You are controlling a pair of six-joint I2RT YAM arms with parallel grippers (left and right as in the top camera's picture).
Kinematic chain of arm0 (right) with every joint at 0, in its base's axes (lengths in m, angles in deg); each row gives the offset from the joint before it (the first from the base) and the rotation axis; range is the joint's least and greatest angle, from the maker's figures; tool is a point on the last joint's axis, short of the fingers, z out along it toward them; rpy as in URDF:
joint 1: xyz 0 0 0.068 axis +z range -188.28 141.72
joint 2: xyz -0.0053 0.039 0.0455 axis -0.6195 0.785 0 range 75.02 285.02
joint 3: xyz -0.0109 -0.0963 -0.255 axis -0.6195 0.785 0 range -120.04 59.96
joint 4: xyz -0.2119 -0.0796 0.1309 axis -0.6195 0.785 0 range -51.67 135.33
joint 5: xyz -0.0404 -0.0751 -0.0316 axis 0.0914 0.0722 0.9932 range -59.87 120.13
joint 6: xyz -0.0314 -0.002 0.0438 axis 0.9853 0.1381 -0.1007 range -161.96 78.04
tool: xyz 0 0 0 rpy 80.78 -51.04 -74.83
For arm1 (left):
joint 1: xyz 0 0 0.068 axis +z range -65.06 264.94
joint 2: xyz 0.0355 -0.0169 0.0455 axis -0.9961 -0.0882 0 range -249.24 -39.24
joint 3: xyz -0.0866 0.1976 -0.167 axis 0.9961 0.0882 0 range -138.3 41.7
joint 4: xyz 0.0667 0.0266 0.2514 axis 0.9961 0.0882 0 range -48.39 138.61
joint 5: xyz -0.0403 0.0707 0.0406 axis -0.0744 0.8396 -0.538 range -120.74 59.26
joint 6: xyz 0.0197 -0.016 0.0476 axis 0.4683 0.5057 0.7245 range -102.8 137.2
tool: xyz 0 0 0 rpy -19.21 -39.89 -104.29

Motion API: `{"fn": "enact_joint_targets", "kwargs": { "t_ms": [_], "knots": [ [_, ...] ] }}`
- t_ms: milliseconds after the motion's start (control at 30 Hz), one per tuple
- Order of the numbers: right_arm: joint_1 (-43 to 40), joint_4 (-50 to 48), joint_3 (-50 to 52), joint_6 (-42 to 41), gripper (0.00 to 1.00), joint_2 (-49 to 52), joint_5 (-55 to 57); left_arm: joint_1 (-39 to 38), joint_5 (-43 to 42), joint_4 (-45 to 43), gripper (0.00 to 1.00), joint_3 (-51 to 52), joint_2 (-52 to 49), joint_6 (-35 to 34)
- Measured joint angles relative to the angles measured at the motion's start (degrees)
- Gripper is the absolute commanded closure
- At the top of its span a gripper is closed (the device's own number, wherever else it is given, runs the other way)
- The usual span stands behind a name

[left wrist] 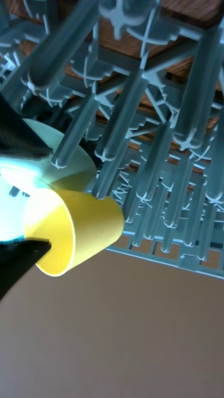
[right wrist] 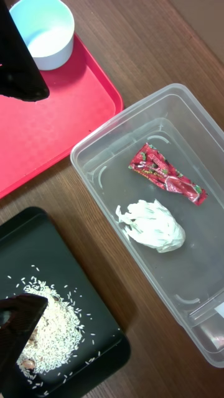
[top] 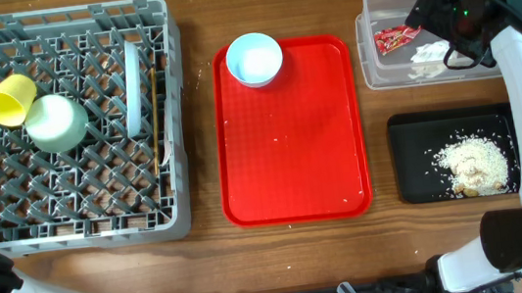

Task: Sort waste into correct bins and load items into the dishwasher rack

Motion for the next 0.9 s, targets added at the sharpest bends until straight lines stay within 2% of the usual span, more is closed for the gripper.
{"fn": "enact_joint_targets", "kwargs": {
  "t_ms": [167,333,400,533,633,733,900],
  "knots": [
    [0.0,0.0,0.0,0.0,0.00,0.0,0.0,-1.1,0.6,-0.7,0.96,0.1,1.8,0.6],
    [0.0,0.0,0.0,0.0,0.00,0.0,0.0,-10.3,3.1,-5.3,0.96,0.2,11.6,0.7],
    [0.0,0.0,0.0,0.0,0.00,0.0,0.0,-16.4,8.9,-5.7,0.96,0.2,15.5,0.7],
    [0.0,0.0,0.0,0.0,0.00,0.0,0.0,-28.9,25.8,-7.5,0.96,0.2,20.5,1.4],
    [0.0,0.0,0.0,0.0,0.00,0.0,0.0,-37.2,41.8,-7.8,0.96,0.2,20.7,4.5],
    [0.0,0.0,0.0,0.0,0.00,0.0,0.0,-41.1,52.9,-7.8,0.96,0.2,19.2,7.2],
    [0.0,0.0,0.0,0.0,0.00,0.0,0.0,-40.2,62.8,-7.4,0.96,0.2,15.5,9.1]
  ]
}}
